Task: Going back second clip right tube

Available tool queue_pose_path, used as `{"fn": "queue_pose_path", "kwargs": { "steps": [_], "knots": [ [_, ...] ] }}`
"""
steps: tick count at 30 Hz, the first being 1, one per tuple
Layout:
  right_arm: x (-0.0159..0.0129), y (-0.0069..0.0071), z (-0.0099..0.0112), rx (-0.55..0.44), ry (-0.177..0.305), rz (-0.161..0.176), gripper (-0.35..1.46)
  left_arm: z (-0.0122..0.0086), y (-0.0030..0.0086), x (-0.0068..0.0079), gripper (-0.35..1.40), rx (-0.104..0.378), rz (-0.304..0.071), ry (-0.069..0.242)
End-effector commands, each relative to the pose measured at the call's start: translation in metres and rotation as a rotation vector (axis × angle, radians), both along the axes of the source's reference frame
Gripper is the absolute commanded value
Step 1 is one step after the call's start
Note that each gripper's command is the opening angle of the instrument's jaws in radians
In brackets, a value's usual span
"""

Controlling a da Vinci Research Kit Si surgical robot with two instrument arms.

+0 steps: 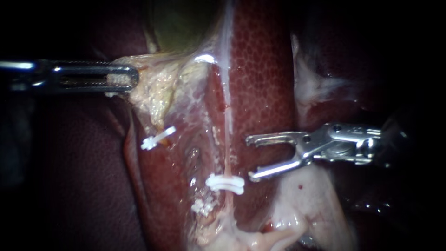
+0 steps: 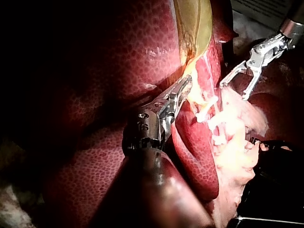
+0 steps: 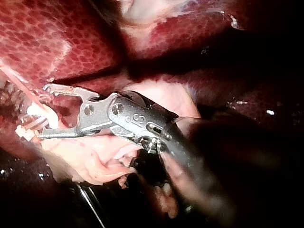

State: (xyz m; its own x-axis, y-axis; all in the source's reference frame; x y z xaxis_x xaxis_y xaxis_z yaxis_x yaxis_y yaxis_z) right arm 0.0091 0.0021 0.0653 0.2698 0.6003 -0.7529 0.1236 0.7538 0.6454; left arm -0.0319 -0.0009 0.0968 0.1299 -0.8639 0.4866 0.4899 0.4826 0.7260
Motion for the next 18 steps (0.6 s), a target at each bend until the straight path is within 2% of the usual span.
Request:
{"fn": "queue_pose_path", "kwargs": {
  "steps": [1, 5, 8, 13, 18],
  "knots": [
    [-0.0003, 0.0002, -0.0006, -0.005, 0.0, 0.001, 0.6, 0.0, 0.0, 0.0, -0.35, 0.0, 0.0, 0.0],
    [-0.0014, 0.0011, -0.003, -0.037, -0.004, 0.013, 0.6, 0.0, 0.0, -0.0001, -0.35, -0.001, 0.0, 0.0],
    [-0.0018, 0.0014, -0.004, -0.048, -0.001, 0.011, 0.6, 0.0002, -0.0001, -0.0001, -0.35, -0.002, -0.001, 0.001],
    [-0.0019, 0.0013, -0.0046, -0.058, 0.005, 0.01, 0.6, 0.0009, -0.0006, -0.0007, -0.35, -0.007, -0.003, 0.004],
    [-0.0019, 0.0013, -0.0046, -0.058, 0.005, 0.01, 0.6, 0.0028, -0.0017, -0.002, -0.35, -0.002, 0.003, 0.001]
  ]
}}
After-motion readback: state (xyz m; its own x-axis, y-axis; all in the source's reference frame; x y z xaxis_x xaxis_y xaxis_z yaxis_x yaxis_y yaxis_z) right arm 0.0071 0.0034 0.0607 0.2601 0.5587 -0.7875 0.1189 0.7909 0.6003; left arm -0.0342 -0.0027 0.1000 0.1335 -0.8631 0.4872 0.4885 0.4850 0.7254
